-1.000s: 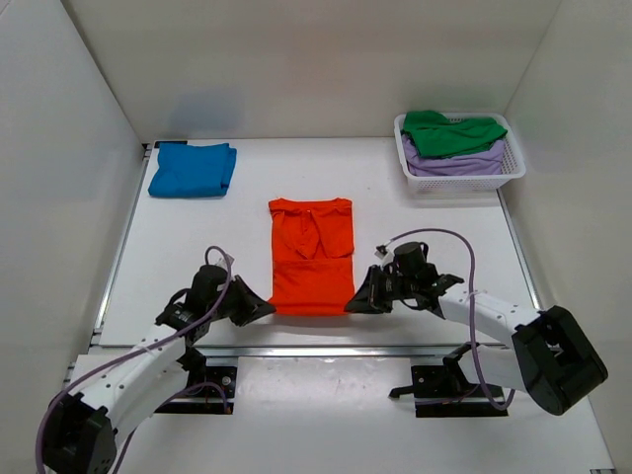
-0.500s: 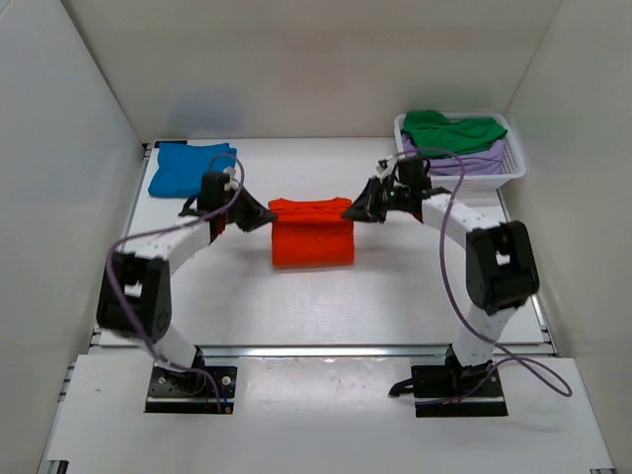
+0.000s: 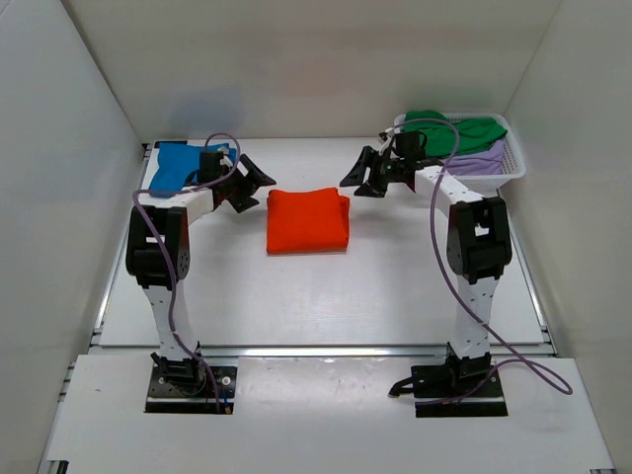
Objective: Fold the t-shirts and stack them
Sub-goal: Fold the long partially folded tshirt into a neat square, then put the neatly folded tshirt into the corner of the board with the left arm
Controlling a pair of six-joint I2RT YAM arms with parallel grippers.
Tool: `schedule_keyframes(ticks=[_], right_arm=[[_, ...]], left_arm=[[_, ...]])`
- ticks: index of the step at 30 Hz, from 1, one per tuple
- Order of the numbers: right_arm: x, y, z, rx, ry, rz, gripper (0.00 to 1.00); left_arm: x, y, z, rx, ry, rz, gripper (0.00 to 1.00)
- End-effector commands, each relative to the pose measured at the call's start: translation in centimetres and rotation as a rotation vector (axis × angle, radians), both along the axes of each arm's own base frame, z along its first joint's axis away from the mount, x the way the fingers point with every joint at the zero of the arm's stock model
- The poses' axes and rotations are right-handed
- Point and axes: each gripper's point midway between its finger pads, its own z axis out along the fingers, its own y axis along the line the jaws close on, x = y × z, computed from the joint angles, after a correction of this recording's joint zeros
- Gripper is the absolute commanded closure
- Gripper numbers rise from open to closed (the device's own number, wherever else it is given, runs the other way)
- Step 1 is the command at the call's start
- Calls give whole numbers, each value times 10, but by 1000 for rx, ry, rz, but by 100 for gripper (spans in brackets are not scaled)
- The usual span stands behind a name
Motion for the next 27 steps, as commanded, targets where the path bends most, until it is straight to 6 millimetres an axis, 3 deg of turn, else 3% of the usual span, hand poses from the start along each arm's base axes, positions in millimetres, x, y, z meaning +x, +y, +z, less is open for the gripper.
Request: schedule_keyframes(ticks=[1,6,7,11,12,14,20,27], right_arm=[[-10,-2,29,-59,-120,24,39],[-38,-7,25,-77,-112,15,41],[-39,-9,35,-69,-141,12,42],[-55,-12,27,-72,-120,11,44],[-58,-14,28,-69,-119,5,45],[-65,-15,27,-70,-117,7,45],[-74,-17,32,-47,-121,-7,47],[-80,-15,41,-28,-132,2,49]], left_arm=[[-16,-9,24,16,-84,-69,1],[-45,-5,-3,73,-26,-119,1],[-53,-7,-8,100,-14,-138,2],[-69,-2,-30,317,57,-197,1],[-63,-4,-30,378,50,-197,2],[-72,-6,-40,514,84,-241,1],[-75,-14,-47,767,109,-346,1],[-91,-3,-73,803,200,-359,2]])
